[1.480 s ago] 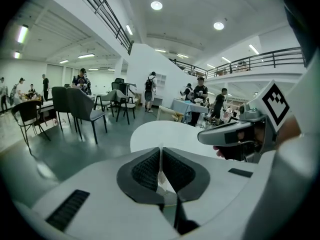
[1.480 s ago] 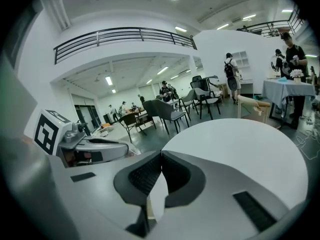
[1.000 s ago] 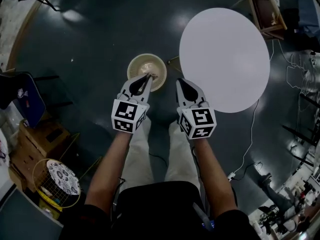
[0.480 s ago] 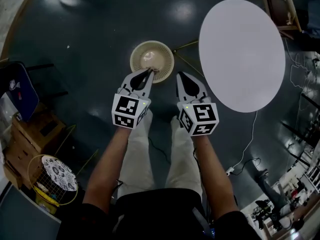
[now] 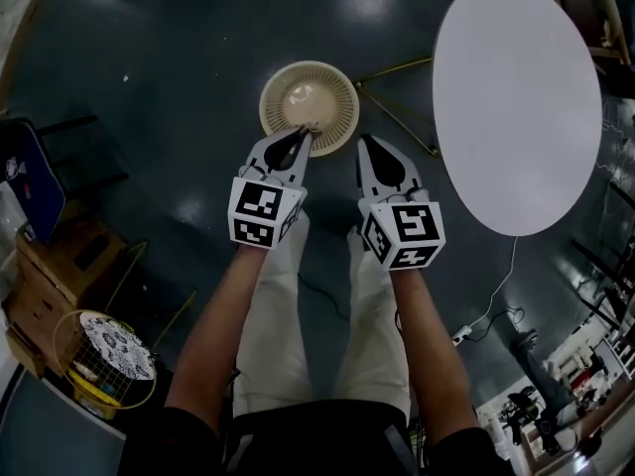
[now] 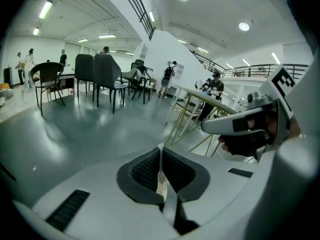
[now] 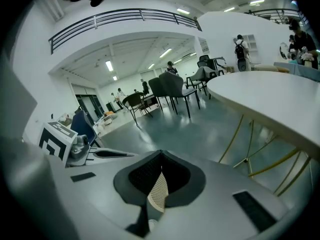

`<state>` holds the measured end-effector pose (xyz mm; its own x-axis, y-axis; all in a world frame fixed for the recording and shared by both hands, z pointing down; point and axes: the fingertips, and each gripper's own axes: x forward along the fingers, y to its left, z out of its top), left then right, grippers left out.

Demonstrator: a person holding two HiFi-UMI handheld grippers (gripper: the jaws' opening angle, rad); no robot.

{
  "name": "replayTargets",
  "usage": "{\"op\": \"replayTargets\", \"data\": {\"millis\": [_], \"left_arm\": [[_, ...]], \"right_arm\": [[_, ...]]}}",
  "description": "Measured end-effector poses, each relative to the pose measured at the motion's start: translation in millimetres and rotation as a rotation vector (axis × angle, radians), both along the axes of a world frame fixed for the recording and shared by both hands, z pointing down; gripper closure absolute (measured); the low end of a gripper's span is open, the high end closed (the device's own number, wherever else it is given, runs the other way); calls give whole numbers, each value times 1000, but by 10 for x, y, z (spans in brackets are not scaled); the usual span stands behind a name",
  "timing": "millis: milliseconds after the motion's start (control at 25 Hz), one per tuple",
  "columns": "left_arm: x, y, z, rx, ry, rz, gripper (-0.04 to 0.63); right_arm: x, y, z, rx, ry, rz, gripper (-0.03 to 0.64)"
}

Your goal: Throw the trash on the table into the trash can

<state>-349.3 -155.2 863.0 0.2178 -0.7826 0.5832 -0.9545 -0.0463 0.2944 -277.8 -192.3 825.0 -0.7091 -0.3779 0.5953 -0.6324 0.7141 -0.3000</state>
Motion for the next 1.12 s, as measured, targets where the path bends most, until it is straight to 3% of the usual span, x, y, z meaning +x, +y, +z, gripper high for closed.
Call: {"op": "replayTargets", "data": {"millis": [240, 480, 640, 840, 920, 1120], "left_arm": [[-98, 66, 505, -27, 13, -22, 574], [-76, 115, 1089, -61, -30, 38, 574], [-81, 104, 1445, -107, 26, 12, 574], [-177, 114, 1803, -139, 18, -19, 572], [-206, 91, 1902, -140, 10, -33, 554], [-244, 96, 2054, -158, 22, -51, 420]], "right_arm": [[-110, 106, 534, -25, 24, 0, 600], [-202, 196, 992, -46, 39, -9, 600], [-190, 210, 1237, -61, 51, -5, 600], [-145, 257, 1496, -85, 71, 11, 600], [-131, 264, 1558, -88, 74, 11, 600], [-138, 297, 1636, -95, 79, 5, 600]]}}
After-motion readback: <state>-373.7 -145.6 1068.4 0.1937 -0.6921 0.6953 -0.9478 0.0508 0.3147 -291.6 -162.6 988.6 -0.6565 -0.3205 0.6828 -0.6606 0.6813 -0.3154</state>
